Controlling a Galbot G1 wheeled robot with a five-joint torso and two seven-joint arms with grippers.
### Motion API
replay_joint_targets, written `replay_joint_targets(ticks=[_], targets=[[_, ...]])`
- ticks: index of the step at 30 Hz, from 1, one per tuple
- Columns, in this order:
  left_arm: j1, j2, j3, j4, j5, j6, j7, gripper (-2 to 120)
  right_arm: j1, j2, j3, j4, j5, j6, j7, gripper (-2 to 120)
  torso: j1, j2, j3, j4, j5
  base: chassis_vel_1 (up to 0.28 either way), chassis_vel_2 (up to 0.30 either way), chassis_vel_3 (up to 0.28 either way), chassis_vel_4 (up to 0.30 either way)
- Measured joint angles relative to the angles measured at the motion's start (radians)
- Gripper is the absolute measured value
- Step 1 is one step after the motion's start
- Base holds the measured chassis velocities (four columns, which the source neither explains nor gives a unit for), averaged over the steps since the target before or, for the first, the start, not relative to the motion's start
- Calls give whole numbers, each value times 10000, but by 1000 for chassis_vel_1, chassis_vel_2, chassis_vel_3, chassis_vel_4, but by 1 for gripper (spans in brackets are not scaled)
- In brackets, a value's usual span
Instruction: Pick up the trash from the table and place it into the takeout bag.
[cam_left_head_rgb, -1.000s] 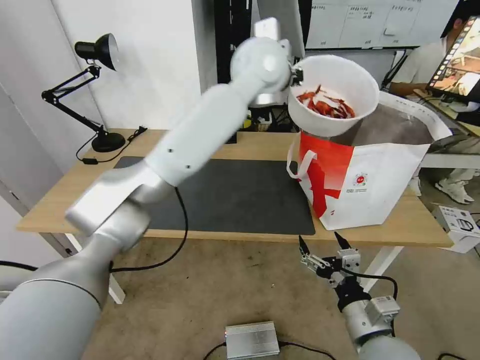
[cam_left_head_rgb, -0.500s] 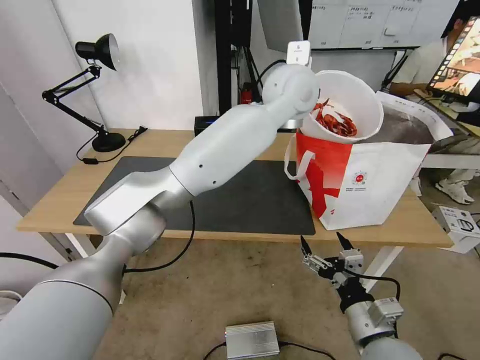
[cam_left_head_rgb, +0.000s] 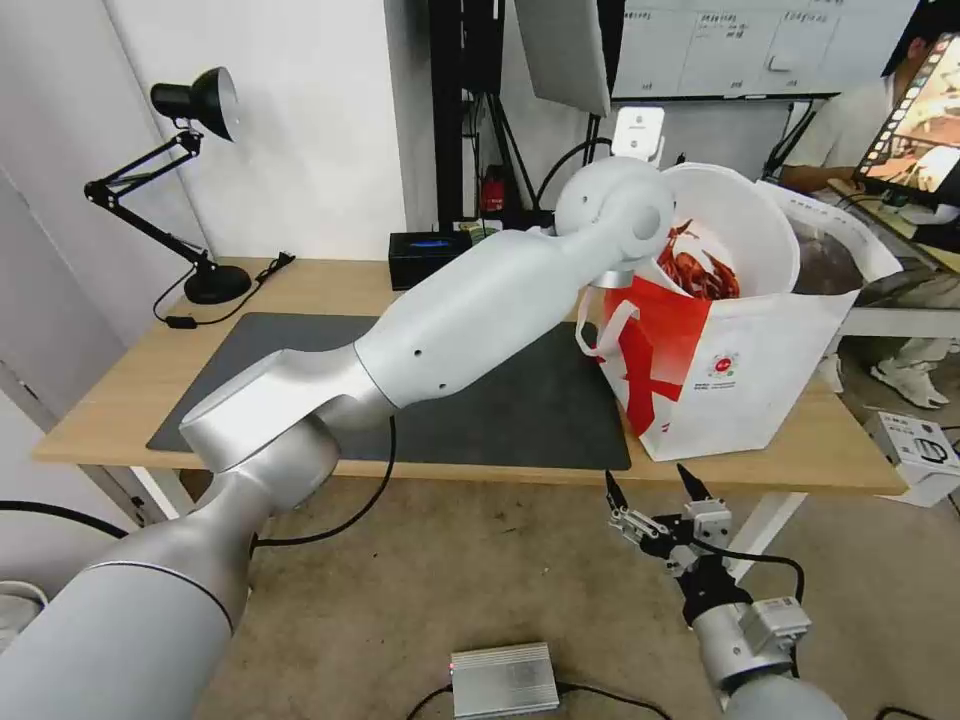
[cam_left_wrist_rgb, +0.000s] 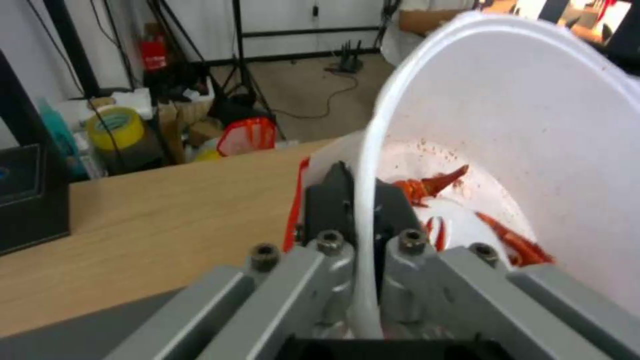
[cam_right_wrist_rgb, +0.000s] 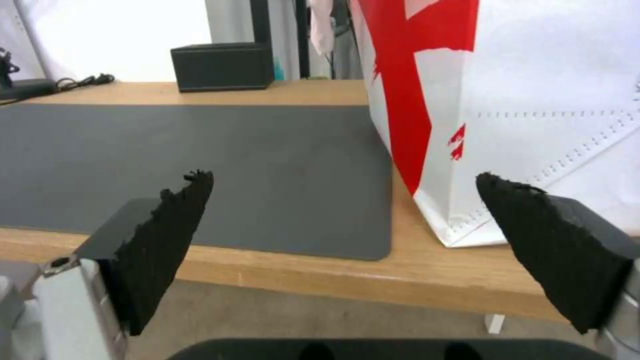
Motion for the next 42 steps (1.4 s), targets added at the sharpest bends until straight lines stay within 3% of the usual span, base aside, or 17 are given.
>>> replay_joint_targets(ticks=[15,22,25,26,29,31,33,34,37,38,41,42], targets=[[-118,67,12,-115,-47,-116,152,57,103,14,-3,-57,15,6,-4,100,0,0,0,1,-1,0,0,0,0],[-160,433,-4,-858,-335,-109,-36,82,72,39,8,-31,18,5,-3,100,0,0,0,-2,-1,0,0,0,0],[83,1307,-18,-1734,-395,-108,-60,97,-56,79,75,65,14,5,-1,100,-1,0,0,1,-3,0,0,0,0],[83,1307,-18,-1734,-395,-108,-60,97,-56,79,75,65,14,5,-1,100,-1,0,0,1,-3,0,0,0,0],[574,2327,-291,-2588,-419,-145,-130,100,-146,104,131,119,-1,3,-1,100,-1,0,0,5,-6,0,0,0,0],[574,2327,-291,-2588,-419,-145,-130,100,-146,104,131,119,-1,3,-1,100,-1,0,0,5,-6,0,0,0,0],[1146,3335,-455,-3386,-455,-233,-133,100,-150,100,129,156,-17,-7,2,100,-1,0,0,-1,-5,0,0,0,0],[1146,3335,-455,-3386,-455,-233,-133,100,-150,100,129,156,-17,-7,2,100,-1,0,0,-1,-5,0,0,0,0],[2385,4567,-1089,-4502,-432,-262,-121,100,-172,85,122,193,-61,-26,6,100,-1,1,0,2,-8,0,0,0,0],[2385,4567,-1089,-4502,-432,-262,-121,100,-172,85,122,193,-61,-26,6,100,-1,1,0,2,-8,0,0,0,0],[3786,5916,-1844,-5792,-326,-266,87,100,-203,16,122,259,-76,-53,21,100,-1,0,0,-2,-6,0,0,0,0],[3786,5916,-1844,-5792,-326,-266,87,100,-203,16,122,259,-76,-53,21,100,-1,0,0,-2,-6,0,0,0,0]])
